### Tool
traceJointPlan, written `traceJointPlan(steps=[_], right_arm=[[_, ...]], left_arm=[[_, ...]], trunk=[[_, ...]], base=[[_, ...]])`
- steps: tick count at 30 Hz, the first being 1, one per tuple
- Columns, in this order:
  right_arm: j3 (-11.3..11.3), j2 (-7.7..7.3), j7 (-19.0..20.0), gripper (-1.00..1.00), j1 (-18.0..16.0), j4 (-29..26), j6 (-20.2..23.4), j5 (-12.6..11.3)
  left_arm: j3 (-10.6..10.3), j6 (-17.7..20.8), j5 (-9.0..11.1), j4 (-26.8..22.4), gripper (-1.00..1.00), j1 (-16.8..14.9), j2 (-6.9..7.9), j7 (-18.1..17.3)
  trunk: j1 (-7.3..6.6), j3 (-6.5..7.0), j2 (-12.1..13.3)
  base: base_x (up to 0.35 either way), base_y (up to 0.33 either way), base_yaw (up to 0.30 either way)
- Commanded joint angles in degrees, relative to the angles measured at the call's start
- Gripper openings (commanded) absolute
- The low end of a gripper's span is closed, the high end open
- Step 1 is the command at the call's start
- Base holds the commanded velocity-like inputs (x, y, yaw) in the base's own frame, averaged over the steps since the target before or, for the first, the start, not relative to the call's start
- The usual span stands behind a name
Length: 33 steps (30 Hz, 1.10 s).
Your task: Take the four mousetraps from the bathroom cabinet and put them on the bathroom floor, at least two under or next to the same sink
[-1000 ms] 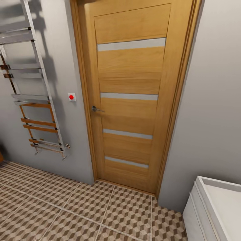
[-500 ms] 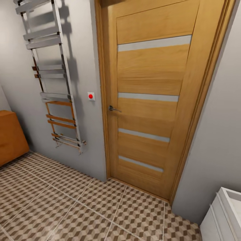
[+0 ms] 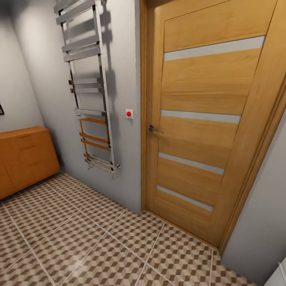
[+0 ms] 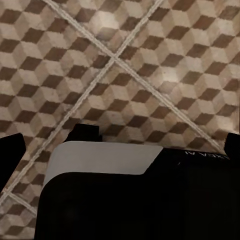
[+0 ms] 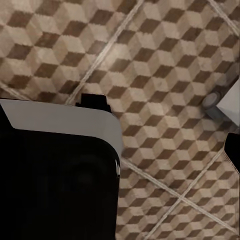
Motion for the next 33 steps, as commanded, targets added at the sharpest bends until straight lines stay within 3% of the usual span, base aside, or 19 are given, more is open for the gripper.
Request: traceJointPlan(steps=[1, 11, 21, 33], right_arm=[[0.1, 0.01, -0.3, 1.0, -0.1, 0.2, -0.2, 0.6], [0.1, 0.08, -0.3, 1.0, -0.1, 0.2, -0.2, 0.6], [0.1, 0.1, -0.3, 1.0, -0.1, 0.2, -0.1, 0.6], [0.1, 0.1, -0.3, 1.0, -0.1, 0.2, -0.1, 0.6]], left_arm=[[-0.5, -0.1, 0.4, 0.1, 1.0, 0.0, -0.16, 0.1], [-0.4, -0.1, 1.4, 0.2, 1.0, 0.0, -0.62, -0.5], [-0.4, -0.2, 4.1, 0.3, 1.0, 0.0, -0.58, -0.7], [-0.4, -0.3, 4.6, 0.4, 1.0, 0.0, -0.57, -0.8]], trunk=[[0.0, -0.06, 0.0], [0.0, -0.06, 0.0], [0.0, -0.06, 0.0], [0.0, -0.06, 0.0]], base=[[0.0, 0.0, 0.3], [0.0, 0.0, 0.3], [0.0, 0.0, 0.3], [0.0, 0.0, 0.3]])
